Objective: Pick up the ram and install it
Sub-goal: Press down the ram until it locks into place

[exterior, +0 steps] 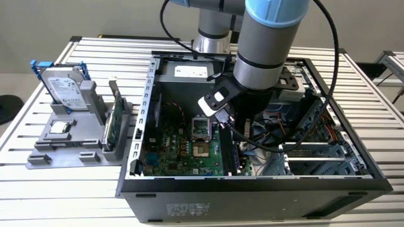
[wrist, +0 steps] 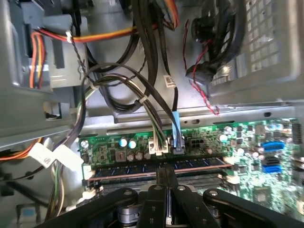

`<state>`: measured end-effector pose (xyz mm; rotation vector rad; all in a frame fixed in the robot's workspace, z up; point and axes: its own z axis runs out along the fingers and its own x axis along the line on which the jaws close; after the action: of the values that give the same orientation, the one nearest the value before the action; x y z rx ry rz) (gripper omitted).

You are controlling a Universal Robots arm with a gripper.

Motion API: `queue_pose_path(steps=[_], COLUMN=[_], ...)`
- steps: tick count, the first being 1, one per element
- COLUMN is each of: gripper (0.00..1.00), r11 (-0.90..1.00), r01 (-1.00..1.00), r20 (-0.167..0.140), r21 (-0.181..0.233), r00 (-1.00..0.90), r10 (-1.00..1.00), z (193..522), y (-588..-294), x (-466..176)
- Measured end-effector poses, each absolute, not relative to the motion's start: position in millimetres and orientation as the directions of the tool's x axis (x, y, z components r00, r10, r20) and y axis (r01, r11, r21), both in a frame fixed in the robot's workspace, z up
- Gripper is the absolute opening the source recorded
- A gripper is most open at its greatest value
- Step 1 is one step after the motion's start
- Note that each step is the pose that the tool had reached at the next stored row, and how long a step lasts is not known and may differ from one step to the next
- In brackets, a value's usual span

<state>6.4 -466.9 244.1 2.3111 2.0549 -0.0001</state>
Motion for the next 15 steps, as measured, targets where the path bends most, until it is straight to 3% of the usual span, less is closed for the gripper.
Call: queue_pose_path(steps=[15], gripper=[0.00], r11=[-0.116], r01=[0.993], r20=[-0.033], r21=[0.034], r00=[0.117], r10=[0.993], z=[310], y=[-467], x=[6])
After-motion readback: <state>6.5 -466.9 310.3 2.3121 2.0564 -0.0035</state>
